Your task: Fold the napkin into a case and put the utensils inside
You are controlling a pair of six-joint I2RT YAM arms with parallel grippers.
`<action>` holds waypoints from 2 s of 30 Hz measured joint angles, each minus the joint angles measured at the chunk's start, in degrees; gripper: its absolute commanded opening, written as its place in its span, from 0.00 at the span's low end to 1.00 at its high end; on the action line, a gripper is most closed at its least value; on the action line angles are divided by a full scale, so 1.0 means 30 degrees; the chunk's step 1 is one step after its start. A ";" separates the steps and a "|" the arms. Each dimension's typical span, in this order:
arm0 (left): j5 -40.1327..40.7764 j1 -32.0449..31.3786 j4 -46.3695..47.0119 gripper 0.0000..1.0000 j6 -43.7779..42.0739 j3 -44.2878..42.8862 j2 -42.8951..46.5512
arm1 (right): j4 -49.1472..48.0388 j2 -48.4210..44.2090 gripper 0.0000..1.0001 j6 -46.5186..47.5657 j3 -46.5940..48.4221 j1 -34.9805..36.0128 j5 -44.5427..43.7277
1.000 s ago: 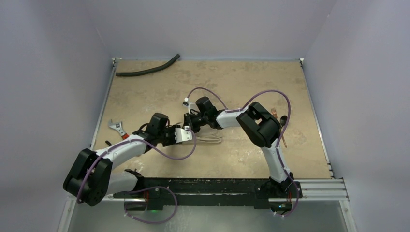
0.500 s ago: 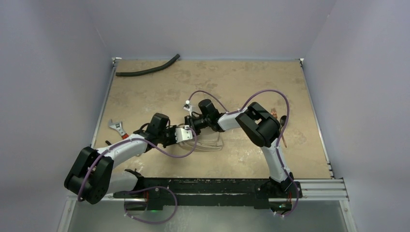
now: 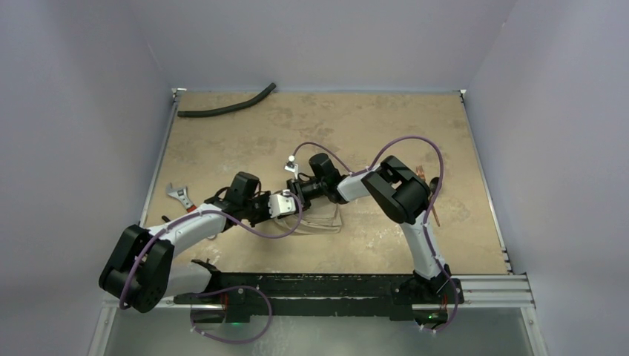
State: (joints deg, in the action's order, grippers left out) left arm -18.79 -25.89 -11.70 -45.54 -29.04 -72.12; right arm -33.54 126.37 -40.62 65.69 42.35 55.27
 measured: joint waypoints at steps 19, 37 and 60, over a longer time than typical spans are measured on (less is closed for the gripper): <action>0.0044 0.0393 -0.0131 0.01 0.1144 -0.0007 0.0226 | -0.0750 -0.0401 0.27 -0.0350 -0.0597 -0.0423 0.0393; -0.0481 0.0612 -0.0867 0.48 0.1617 -0.0189 0.0335 | 0.2295 -0.1326 0.00 0.1472 -0.0576 -0.0408 -0.2878; -0.2244 0.0627 -0.2885 0.33 -0.0248 -0.2586 -0.0794 | 0.2244 -0.1326 0.00 0.1690 -0.0539 -0.0117 -0.3016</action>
State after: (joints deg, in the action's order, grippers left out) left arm -25.52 -24.01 -20.36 -46.28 -36.80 -74.50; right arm -26.81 122.39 -35.55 64.07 42.00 46.22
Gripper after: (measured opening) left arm 0.308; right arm 0.012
